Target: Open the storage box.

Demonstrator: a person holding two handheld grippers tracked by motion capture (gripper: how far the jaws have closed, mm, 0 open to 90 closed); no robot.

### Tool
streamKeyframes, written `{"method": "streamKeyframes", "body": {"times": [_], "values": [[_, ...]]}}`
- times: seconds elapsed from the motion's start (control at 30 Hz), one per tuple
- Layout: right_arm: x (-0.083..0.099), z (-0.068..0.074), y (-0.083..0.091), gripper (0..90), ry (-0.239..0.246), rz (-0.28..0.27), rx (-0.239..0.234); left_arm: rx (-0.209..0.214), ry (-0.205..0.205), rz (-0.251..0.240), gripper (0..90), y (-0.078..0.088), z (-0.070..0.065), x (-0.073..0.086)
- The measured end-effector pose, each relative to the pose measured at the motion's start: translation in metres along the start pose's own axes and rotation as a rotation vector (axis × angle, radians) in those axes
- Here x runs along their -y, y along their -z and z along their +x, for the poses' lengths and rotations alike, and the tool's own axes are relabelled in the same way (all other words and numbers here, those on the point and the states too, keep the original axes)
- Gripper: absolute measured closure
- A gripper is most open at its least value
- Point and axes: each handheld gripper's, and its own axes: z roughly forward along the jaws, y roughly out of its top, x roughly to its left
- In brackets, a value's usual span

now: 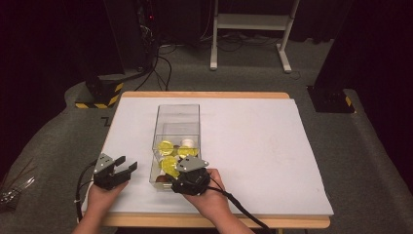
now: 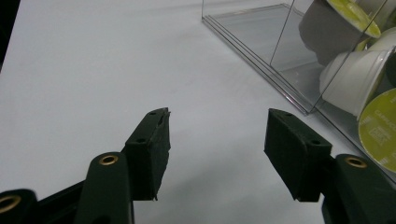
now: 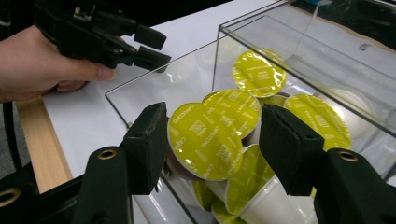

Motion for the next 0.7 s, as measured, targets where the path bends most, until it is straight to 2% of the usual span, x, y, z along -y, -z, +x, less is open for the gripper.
{"method": "streamKeyframes", "body": {"times": [0.13,0.37,0.6,0.7], "values": [[0.001,0.002,-0.001,44.7,0.01,0.01,-0.012,0.002,-0.002,0.0,40.8,0.0,0.0,0.0],[0.002,0.004,-0.002,51.9,0.026,0.031,0.002,0.002,0.0,0.001,40.8,0.0,0.0,0.0],[0.005,-0.001,-0.002,58.7,0.014,0.023,0.033,0.001,0.002,0.001,40.9,0.0,0.0,0.0],[0.007,-0.006,-0.001,62.1,-0.007,0.026,0.041,0.004,0.0,0.002,40.9,0.0,0.0,0.0]]}}
